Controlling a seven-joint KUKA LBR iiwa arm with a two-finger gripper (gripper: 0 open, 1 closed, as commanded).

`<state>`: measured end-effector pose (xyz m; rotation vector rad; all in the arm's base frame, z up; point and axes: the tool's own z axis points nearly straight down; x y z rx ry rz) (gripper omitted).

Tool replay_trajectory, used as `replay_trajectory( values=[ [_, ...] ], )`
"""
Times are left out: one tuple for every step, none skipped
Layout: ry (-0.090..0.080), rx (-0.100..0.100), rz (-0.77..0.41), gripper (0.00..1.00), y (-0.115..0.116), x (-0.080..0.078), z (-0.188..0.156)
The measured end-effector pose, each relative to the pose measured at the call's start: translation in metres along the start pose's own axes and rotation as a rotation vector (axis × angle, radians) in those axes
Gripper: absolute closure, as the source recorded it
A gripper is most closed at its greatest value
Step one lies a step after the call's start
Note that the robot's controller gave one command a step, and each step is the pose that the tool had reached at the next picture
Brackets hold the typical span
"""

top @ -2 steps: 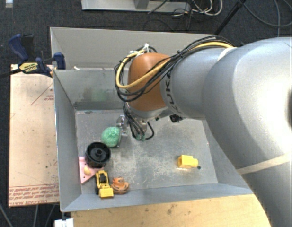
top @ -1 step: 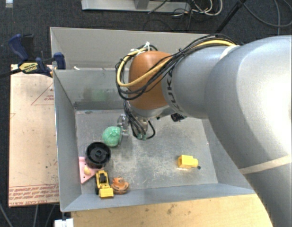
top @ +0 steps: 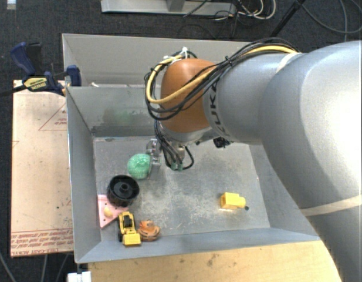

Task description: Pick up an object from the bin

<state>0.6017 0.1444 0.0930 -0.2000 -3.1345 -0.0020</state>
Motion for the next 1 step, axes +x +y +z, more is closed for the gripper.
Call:
replay_trajectory(
  values=[
    [-0.004,-0.002,0.0,1.0,0.0004,-0.0011,-0.0092]
  ],
)
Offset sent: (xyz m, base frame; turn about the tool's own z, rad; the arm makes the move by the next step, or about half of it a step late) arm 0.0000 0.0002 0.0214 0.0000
